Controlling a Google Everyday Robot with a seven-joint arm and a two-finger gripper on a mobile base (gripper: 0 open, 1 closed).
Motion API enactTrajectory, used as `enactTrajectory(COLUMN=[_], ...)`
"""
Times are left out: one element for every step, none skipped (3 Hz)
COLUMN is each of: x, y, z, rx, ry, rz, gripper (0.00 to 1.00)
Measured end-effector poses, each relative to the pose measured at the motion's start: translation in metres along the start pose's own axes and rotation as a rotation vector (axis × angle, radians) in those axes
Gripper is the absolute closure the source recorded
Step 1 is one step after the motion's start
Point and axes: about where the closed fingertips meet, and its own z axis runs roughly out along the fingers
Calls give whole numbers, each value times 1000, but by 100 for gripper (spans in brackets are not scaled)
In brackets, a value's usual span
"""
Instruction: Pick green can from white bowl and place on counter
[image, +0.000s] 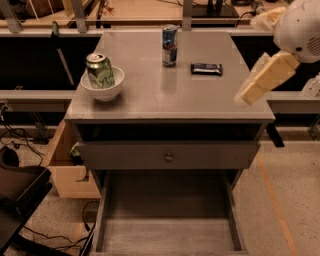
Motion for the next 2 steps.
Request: enactTrajectory(x=[-25,-59], y=[-24,-35], z=[33,57], rx=[31,29], ry=[-241,-485], rz=[1,46], gripper=[0,0])
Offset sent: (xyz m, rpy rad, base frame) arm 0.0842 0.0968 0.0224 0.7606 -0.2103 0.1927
